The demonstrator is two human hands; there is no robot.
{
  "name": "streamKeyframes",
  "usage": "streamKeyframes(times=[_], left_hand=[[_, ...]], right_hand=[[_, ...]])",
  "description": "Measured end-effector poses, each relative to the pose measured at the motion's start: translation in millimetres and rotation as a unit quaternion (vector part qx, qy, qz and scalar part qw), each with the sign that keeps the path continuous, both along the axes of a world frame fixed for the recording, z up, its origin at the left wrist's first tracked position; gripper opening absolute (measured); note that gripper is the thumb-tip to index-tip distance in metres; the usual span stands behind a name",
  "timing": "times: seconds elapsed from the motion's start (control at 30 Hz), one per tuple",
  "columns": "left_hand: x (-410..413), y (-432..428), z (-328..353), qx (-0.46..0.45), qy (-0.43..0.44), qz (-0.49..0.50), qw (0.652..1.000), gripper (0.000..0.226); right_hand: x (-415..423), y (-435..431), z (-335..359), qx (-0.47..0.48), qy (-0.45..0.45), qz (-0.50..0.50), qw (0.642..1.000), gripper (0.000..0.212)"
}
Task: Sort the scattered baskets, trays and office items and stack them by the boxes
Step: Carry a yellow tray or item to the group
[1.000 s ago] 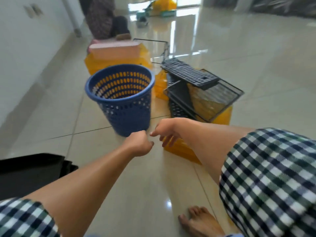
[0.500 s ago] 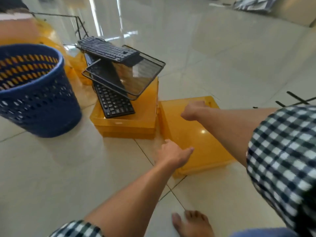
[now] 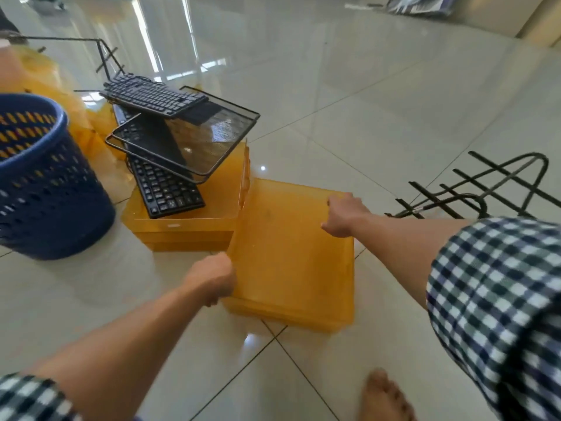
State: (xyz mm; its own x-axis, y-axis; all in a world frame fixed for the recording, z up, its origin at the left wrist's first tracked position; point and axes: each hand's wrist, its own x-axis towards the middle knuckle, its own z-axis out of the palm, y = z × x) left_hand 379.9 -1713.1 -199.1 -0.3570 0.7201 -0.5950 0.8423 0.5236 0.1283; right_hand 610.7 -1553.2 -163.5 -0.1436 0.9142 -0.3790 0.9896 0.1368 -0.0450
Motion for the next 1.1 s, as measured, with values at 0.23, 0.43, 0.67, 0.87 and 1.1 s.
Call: streamKeyframes(times=[0.23,0.43,0.67,0.87,1.1], left_hand=[[-55,-4,9,-0.018,0.058,-0.054,0.997,0.044],[-54,-20,22,0.096,0.164,-0.032,0.981,0.02],[-34,-54,21,0.034,-0.029,0.259,0.965,0.019],[-48,-67,14,0.085,0.047,0.248,0.964,0.01],[-88,-100,18,0.085,0.117,0.323,0.935,0.031]], right_hand=[[-32,-5,-10,-0.007,0.082,0.093,0.992,0.079],[-93,-8,-10,0.01,0.104,0.185,0.977,0.072],[-132,-1,-21,0.031,0.017,0.242,0.97,0.068],[-143,-2,-22,0.067,-0.031,0.293,0.953,0.033],[-152,-23,-19,0.09,0.017,0.36,0.929,0.016]])
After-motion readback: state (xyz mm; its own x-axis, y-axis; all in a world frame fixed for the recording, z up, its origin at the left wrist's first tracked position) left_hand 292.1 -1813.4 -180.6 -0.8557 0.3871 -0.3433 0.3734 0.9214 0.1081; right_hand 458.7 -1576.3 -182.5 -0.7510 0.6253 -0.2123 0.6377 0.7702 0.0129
